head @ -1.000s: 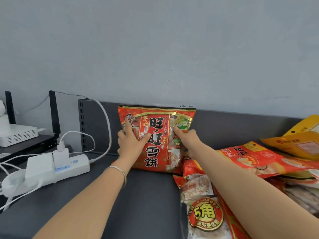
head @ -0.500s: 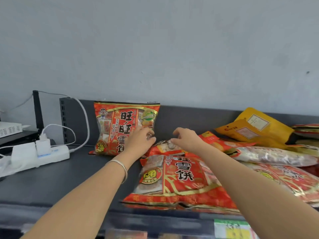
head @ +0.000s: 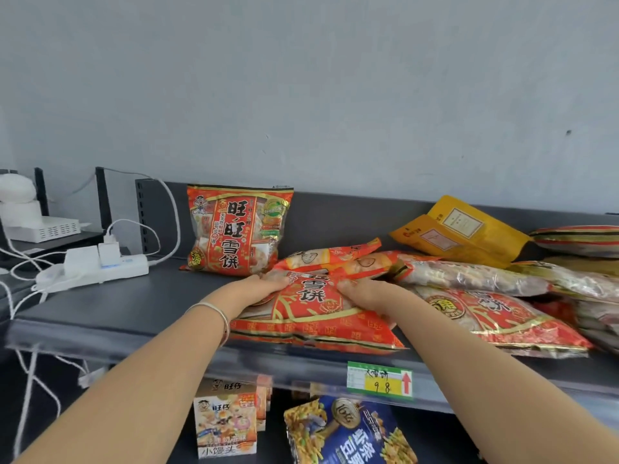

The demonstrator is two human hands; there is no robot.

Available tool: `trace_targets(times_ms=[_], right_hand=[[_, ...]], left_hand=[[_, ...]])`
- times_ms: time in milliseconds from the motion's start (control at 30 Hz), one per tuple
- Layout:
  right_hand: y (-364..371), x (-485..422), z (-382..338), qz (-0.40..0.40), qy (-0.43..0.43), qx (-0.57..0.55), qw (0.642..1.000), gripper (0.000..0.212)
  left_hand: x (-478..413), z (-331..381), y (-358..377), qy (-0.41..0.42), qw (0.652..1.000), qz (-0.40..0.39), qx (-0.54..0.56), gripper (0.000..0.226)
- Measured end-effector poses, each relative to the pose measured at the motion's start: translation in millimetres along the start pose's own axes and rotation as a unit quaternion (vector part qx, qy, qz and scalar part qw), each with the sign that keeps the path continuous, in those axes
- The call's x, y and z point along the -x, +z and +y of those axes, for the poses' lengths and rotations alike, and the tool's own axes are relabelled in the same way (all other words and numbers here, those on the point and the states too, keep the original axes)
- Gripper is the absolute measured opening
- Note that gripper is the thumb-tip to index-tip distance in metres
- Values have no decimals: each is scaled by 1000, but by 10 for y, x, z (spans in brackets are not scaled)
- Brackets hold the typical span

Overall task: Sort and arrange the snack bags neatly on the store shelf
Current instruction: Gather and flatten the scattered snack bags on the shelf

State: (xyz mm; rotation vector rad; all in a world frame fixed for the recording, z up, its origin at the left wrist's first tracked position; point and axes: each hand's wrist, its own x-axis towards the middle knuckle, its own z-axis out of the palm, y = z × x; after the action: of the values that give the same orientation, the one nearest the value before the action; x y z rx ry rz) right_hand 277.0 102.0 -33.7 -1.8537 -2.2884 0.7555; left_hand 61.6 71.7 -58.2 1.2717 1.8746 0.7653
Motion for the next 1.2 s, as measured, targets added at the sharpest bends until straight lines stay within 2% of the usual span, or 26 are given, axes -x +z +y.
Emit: trace_targets(times_ms=[133,233,333,433,467,533,633,767,900,967,1033,1100,1200], right_hand=[[10,-20,-13,-4,22,-213,977,67],[49,-37,-34,-20,58,-336,940,58],[160,-84,-171,-28,59,-400,914,45],[250,-72,-461,-9,7,-407,913,35],[276,-101,-563,6,-24,-399,916,40],[333,-168,-762,45,-88,-379,920,64],[405,-166,-1003,84,-163,-330,926,81],[525,-206,-1174,113,-246,-283,920,78],[586,-375,-1323,214,-305,-232,899,75],[595,-511,-1398,234,-308,-225,894,79],[606,-666,-1452,216,-295,-205,908,86],[653,-780,-1476,188,-251,-154,937,95],[791,-875,-1477,168,-199,-100,960,102]], left_hand=[[59,52,-117,-16,999,48,19,85],[128,94,-377,14,987,144,-77,62],[244,114,-627,33,942,276,-187,48],[402,65,-811,63,880,401,-247,37],[420,15,-869,77,869,426,-240,35],[430,-104,-978,98,859,457,-208,32],[328,-322,-1073,109,880,443,-136,40],[120,-571,-1138,136,924,357,-25,60],[-47,-615,-1195,186,914,358,48,72],[-163,-618,-1226,189,912,357,68,78],[-274,-641,-1246,142,925,350,32,84],[-352,-693,-1234,87,932,349,-28,92],[-437,-757,-1092,107,939,307,-117,100]])
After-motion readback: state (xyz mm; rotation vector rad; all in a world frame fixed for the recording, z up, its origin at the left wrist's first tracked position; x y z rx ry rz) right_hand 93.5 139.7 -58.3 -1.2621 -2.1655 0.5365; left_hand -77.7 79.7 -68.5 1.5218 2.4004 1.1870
